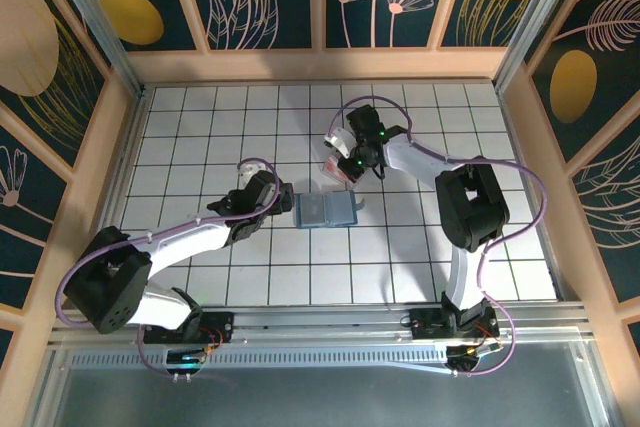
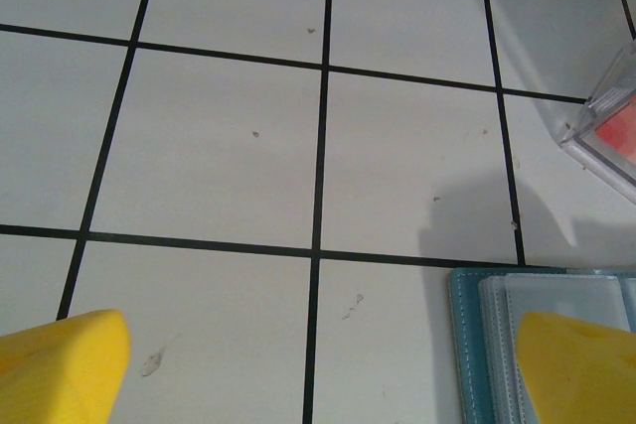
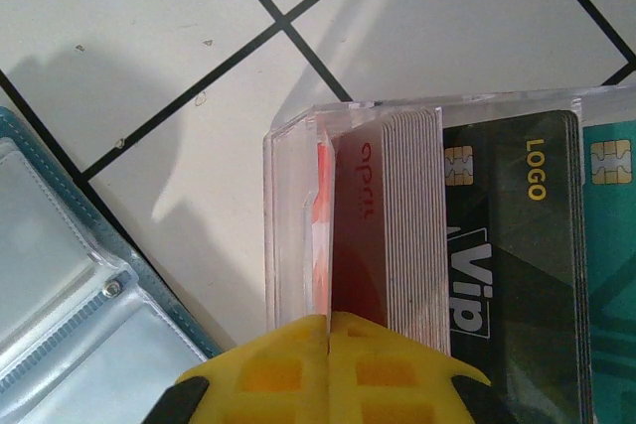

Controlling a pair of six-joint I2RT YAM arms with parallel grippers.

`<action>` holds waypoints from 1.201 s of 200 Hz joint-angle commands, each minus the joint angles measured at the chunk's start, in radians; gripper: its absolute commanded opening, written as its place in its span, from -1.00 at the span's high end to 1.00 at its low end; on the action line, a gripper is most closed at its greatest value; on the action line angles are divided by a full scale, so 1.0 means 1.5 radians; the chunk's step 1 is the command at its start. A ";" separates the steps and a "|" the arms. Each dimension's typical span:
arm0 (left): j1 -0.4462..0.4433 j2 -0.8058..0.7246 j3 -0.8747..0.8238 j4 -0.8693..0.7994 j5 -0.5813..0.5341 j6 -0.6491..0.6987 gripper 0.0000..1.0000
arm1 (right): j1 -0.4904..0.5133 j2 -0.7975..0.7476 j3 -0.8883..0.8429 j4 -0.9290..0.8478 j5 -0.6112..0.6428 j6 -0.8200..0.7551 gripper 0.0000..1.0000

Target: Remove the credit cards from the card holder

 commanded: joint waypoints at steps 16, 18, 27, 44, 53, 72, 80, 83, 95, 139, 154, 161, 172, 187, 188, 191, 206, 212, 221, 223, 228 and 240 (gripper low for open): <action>0.003 0.005 0.006 0.000 0.006 -0.009 -0.97 | -0.007 0.003 0.031 -0.026 -0.007 0.003 0.60; 0.003 0.006 0.007 0.001 0.006 -0.008 -0.97 | -0.008 0.001 0.031 -0.026 -0.007 0.004 0.58; 0.003 0.006 0.008 0.001 0.005 -0.009 -0.98 | -0.009 -0.008 0.029 -0.022 -0.008 0.008 0.54; 0.003 0.005 0.011 0.001 0.004 -0.009 -0.98 | -0.010 -0.031 0.021 -0.011 -0.004 0.021 0.52; 0.004 0.005 0.012 0.002 0.003 -0.009 -0.98 | -0.009 -0.044 0.016 -0.005 -0.003 0.030 0.51; 0.004 0.001 0.012 0.004 0.000 -0.012 -0.98 | -0.009 -0.079 0.001 0.014 0.006 0.061 0.51; 0.004 -0.002 0.010 0.006 -0.003 -0.016 -0.97 | -0.008 -0.096 -0.009 0.027 0.015 0.082 0.51; 0.004 -0.003 0.009 0.007 -0.004 -0.017 -0.98 | -0.007 -0.103 -0.013 0.031 0.021 0.092 0.51; 0.004 -0.009 0.006 0.013 -0.007 -0.024 -0.98 | -0.004 -0.130 -0.030 0.051 0.051 0.140 0.51; 0.010 -0.033 -0.021 0.032 -0.028 -0.066 -0.98 | 0.030 -0.222 -0.108 0.060 0.197 0.411 0.40; 0.014 -0.043 -0.033 0.038 -0.035 -0.080 -0.98 | 0.060 -0.247 -0.139 0.051 0.230 0.484 0.35; 0.015 -0.047 -0.037 0.039 -0.041 -0.086 -0.98 | 0.077 -0.256 -0.152 0.047 0.246 0.514 0.33; 0.016 -0.052 -0.045 0.039 -0.050 -0.096 -0.98 | 0.108 -0.261 -0.171 0.041 0.268 0.556 0.29; 0.018 -0.060 -0.056 0.039 -0.061 -0.110 -0.97 | 0.148 -0.249 -0.185 0.028 0.290 0.620 0.26; 0.018 -0.060 -0.057 0.039 -0.062 -0.111 -0.98 | 0.150 -0.248 -0.185 0.028 0.291 0.623 0.27; 0.019 -0.062 -0.059 0.039 -0.063 -0.114 -0.98 | 0.158 -0.244 -0.187 0.026 0.292 0.635 0.26; 0.020 -0.069 -0.070 0.041 -0.070 -0.125 -0.98 | 0.195 -0.215 -0.190 0.022 0.301 0.680 0.25; 0.020 -0.072 -0.073 0.040 -0.073 -0.129 -0.98 | 0.209 -0.203 -0.189 0.021 0.306 0.693 0.24; 0.021 -0.075 -0.079 0.038 -0.078 -0.135 -0.98 | 0.228 -0.179 -0.182 0.021 0.308 0.710 0.23; 0.021 -0.076 -0.080 0.038 -0.079 -0.137 -0.98 | 0.231 -0.173 -0.181 0.022 0.307 0.712 0.23; 0.021 -0.077 -0.083 0.037 -0.081 -0.139 -0.98 | 0.239 -0.159 -0.176 0.023 0.303 0.719 0.22; 0.021 -0.081 -0.089 0.034 -0.086 -0.147 -0.97 | 0.258 -0.129 -0.161 0.026 0.297 0.724 0.22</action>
